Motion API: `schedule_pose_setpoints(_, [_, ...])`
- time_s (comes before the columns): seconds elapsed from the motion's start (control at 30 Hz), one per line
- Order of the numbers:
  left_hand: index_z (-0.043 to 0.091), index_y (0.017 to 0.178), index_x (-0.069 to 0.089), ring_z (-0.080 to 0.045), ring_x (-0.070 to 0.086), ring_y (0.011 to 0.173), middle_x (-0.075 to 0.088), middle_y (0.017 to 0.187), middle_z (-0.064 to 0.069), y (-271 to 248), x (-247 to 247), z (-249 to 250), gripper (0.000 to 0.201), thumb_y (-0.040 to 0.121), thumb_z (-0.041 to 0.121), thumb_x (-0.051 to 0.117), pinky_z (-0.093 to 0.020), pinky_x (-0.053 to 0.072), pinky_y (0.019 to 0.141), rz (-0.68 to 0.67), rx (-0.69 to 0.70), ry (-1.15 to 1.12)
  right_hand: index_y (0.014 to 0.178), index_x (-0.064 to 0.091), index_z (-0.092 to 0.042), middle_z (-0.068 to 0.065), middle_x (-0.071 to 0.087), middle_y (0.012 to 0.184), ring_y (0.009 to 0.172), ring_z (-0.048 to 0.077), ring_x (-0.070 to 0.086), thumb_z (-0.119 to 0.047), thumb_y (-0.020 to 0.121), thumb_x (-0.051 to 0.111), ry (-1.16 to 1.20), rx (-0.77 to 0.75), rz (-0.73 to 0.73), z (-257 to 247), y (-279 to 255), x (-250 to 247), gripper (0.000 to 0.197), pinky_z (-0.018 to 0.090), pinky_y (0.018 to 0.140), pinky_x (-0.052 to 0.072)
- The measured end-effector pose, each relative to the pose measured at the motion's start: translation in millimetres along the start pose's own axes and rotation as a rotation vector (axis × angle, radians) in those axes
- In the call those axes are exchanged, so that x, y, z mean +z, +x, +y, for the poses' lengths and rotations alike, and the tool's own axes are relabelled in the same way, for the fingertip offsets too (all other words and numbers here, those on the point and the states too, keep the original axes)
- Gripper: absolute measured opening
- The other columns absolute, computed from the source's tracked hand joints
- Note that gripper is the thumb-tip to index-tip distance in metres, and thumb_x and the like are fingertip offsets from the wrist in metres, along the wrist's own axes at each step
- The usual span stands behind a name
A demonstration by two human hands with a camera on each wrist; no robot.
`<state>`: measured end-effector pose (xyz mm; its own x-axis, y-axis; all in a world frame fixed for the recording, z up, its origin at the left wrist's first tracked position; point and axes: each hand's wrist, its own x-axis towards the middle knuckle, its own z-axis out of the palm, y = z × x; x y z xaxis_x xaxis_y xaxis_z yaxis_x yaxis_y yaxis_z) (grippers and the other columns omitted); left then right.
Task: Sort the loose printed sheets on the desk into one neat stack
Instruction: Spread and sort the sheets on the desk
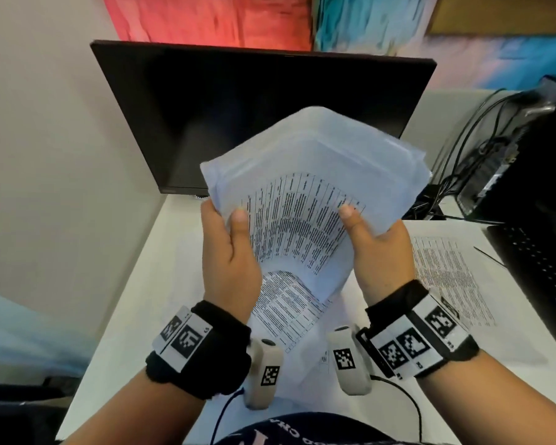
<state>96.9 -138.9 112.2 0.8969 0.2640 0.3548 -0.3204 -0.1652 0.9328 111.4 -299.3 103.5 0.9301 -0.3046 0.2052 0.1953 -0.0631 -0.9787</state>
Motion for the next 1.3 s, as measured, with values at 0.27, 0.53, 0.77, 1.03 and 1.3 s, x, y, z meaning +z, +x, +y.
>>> schedule_pose_setpoints(0.27, [0.030,0.123,0.031,0.018,0.057,0.090,0.055,0.110,0.020,0,-14,-39,0.024,0.100,0.029,0.040,-0.004,0.046,0.068,-0.037,-0.212,0.021,0.139,0.023,-0.038,-0.007,0.052,0.109,0.097,0.000,0.057,-0.009,0.086,0.065,-0.110,-0.197,0.053,-7,8,-6,0.073,0.014,0.086,0.047])
schedule_pose_setpoints(0.53, [0.028,0.119,0.044,0.012,0.059,0.090,0.061,0.108,0.015,0,-17,-63,0.019,0.100,0.025,0.043,-0.012,0.048,0.073,-0.045,-0.322,-0.036,0.126,0.052,-0.023,-0.002,0.045,0.117,0.101,-0.029,0.030,-0.019,0.090,0.059,-0.573,-0.374,-0.084,-5,27,-6,0.037,-0.009,0.084,0.023])
schedule_pose_setpoints(0.77, [0.036,0.109,0.052,-0.004,0.062,0.103,0.066,0.104,0.020,2,-21,-76,0.017,0.101,0.024,0.042,-0.023,0.052,0.085,-0.057,-0.389,-0.032,0.116,0.043,-0.028,-0.016,0.051,0.102,0.090,-0.005,0.052,-0.009,0.091,0.057,-0.095,-0.196,0.032,1,32,-15,0.034,0.013,0.084,0.044])
schedule_pose_setpoints(1.03, [0.042,0.125,0.045,0.008,0.056,0.109,0.060,0.117,0.024,4,-18,-83,0.030,0.101,0.024,0.042,-0.015,0.043,0.093,-0.196,-0.437,-0.064,0.129,0.045,-0.024,-0.014,0.062,0.116,0.109,0.001,0.057,-0.011,0.093,0.053,-0.155,0.247,-0.146,59,17,-18,0.040,0.033,0.100,0.044])
schedule_pose_setpoints(1.3, [0.026,0.127,0.046,-0.002,0.055,0.117,0.060,0.124,0.011,7,-8,-89,0.029,0.099,0.030,0.046,-0.036,0.042,0.104,-0.139,-0.406,0.096,0.126,0.044,-0.025,-0.018,0.060,0.107,0.098,-0.009,0.053,-0.009,0.095,0.048,-0.160,0.255,-0.067,50,16,-10,0.035,0.015,0.083,0.043])
